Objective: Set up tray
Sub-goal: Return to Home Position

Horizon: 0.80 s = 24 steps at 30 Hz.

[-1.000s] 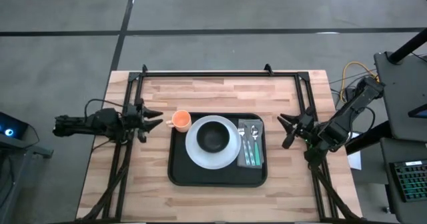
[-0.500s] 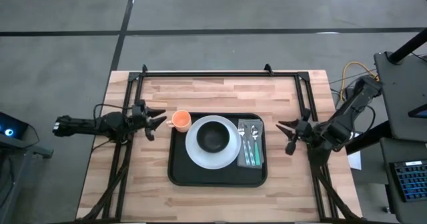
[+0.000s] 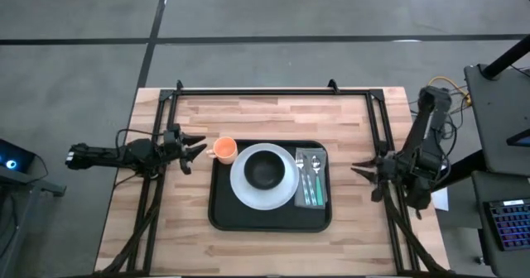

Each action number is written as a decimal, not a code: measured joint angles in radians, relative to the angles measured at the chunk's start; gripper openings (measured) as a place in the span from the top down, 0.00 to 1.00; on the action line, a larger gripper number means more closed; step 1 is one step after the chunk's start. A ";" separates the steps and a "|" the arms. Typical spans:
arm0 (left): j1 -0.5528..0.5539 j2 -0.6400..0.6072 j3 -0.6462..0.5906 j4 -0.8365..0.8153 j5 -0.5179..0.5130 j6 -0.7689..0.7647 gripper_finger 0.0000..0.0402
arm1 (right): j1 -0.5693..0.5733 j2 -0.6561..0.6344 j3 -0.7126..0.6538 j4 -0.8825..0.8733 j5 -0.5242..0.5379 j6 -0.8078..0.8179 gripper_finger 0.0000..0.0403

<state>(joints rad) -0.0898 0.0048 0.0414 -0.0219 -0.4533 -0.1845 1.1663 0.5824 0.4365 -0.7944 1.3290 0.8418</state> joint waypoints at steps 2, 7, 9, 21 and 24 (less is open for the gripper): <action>0.000 0.000 0.000 0.000 0.000 0.001 0.67 | 0.060 -0.033 -0.023 0.000 0.019 0.023 0.88; 0.000 0.001 0.000 -0.004 0.000 0.003 0.67 | 0.179 -0.117 -0.101 -0.007 0.125 0.105 0.88; 0.000 0.001 0.000 -0.004 0.000 0.003 0.67 | 0.191 -0.145 -0.136 -0.007 0.165 0.150 0.88; 0.001 0.001 0.000 -0.005 0.000 0.000 0.67 | -0.015 -0.071 -0.276 0.482 0.156 -0.014 0.88; 0.001 0.001 0.000 -0.005 0.000 0.000 0.67 | -0.145 -0.028 -0.276 0.669 0.019 -0.185 0.88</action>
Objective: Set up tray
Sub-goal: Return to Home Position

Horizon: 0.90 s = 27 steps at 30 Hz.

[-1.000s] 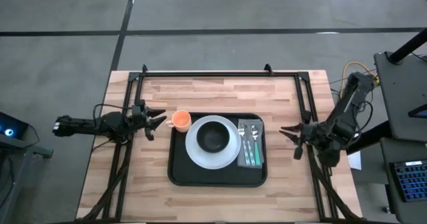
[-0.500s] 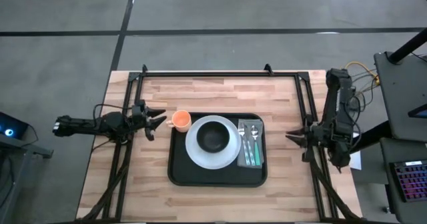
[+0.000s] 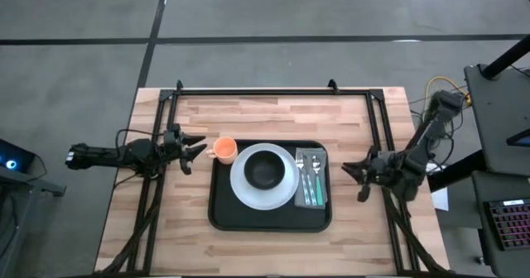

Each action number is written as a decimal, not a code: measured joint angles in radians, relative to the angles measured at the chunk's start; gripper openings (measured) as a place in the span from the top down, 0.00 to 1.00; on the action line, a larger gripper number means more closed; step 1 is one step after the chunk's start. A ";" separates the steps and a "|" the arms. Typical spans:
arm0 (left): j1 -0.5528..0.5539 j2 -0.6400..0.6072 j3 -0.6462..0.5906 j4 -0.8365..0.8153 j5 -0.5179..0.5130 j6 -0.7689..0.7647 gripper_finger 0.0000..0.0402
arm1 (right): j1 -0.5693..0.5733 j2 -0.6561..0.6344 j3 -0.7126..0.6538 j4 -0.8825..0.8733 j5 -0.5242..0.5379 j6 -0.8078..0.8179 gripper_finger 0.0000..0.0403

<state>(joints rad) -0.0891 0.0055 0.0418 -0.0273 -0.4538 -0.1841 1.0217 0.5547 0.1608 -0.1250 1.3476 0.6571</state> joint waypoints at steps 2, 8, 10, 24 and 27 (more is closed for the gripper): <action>0.000 0.000 0.000 0.000 0.000 0.000 0.67 | -0.102 0.031 0.000 0.120 -0.124 -0.115 0.88; 0.000 0.000 0.000 0.000 0.000 0.000 0.67 | -0.463 0.084 -0.071 0.542 -0.618 -0.481 0.88; 0.000 0.000 0.000 -0.001 0.000 0.000 0.67 | -0.585 0.085 -0.096 0.657 -0.831 -0.581 0.88; 0.000 0.002 0.000 -0.002 0.008 -0.017 0.67 | -0.868 -0.048 -0.122 0.593 -1.293 -0.635 0.88; 0.000 0.002 0.000 -0.002 0.018 -0.017 0.67 | -0.867 -0.152 -0.122 0.499 -1.251 -0.609 0.88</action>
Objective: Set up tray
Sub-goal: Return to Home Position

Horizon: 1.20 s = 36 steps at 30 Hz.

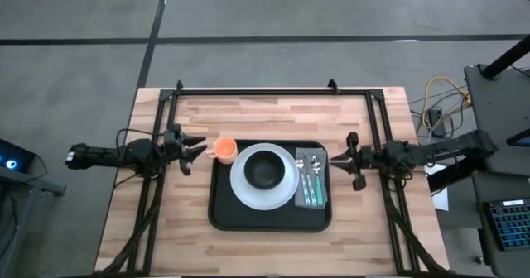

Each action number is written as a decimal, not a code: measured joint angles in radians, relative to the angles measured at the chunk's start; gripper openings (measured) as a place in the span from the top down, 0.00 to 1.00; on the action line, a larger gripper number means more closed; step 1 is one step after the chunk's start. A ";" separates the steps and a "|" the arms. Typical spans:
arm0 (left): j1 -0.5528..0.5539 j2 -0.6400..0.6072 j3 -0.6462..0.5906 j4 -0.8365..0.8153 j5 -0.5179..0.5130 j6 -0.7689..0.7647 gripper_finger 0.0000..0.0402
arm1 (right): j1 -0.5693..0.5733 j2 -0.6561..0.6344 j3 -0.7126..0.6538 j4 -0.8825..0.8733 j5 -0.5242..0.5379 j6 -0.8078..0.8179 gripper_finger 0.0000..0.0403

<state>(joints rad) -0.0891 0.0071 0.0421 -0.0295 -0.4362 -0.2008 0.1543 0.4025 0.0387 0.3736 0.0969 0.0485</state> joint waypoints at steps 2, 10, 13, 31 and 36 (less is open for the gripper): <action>0.000 0.000 0.000 -0.003 0.024 0.000 0.67 | 0.000 -0.088 0.000 -0.090 0.064 0.029 0.88; 0.000 0.000 0.000 -0.005 0.064 -0.022 0.67 | 0.000 -0.401 0.003 -0.289 0.096 0.012 0.88; 0.000 0.003 0.000 -0.005 0.060 -0.022 0.67 | 0.000 -0.383 0.026 -0.365 0.169 0.036 0.88; 0.006 0.004 0.004 -0.013 -0.034 -0.018 0.67 | 0.000 -0.402 0.034 -0.498 0.348 0.093 0.88; 0.006 0.008 0.004 -0.013 -0.033 -0.018 0.67 | 0.000 -0.401 0.034 -0.497 0.349 0.091 0.88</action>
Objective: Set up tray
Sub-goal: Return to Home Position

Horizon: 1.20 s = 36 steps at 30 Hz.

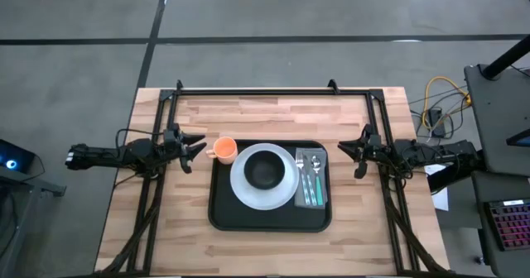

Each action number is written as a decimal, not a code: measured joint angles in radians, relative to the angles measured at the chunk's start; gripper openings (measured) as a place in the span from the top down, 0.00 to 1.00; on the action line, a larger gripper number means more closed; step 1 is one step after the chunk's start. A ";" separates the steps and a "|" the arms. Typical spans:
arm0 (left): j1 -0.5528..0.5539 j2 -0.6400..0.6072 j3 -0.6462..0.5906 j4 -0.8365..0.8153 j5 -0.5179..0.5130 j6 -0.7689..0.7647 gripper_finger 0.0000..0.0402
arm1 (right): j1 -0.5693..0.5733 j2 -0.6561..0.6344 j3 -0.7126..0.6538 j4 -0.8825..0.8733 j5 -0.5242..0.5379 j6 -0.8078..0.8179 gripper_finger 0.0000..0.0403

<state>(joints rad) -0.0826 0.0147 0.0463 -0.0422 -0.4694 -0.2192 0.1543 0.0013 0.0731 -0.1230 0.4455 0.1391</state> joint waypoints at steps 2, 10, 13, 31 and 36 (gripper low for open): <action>0.000 0.000 0.000 0.000 0.000 0.000 0.67 | 0.000 0.001 0.000 0.000 0.000 0.022 0.88; 0.000 0.012 0.000 0.001 0.003 0.000 0.67 | 0.000 0.014 0.000 0.000 0.000 0.041 0.88; 0.000 0.026 0.000 0.001 0.004 0.000 0.67 | 0.000 0.014 0.000 0.000 0.000 0.041 0.88; 0.000 0.106 0.000 0.001 0.003 0.000 0.67 | 0.000 0.014 0.000 0.001 0.000 0.041 0.88; 0.000 0.131 0.000 0.002 0.003 0.000 0.67 | 0.000 0.014 0.000 0.001 0.000 0.041 0.88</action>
<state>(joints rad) -0.0830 0.1460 0.0460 -0.0406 -0.4660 -0.2192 0.1543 0.0153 0.0731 -0.1224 0.4458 0.1799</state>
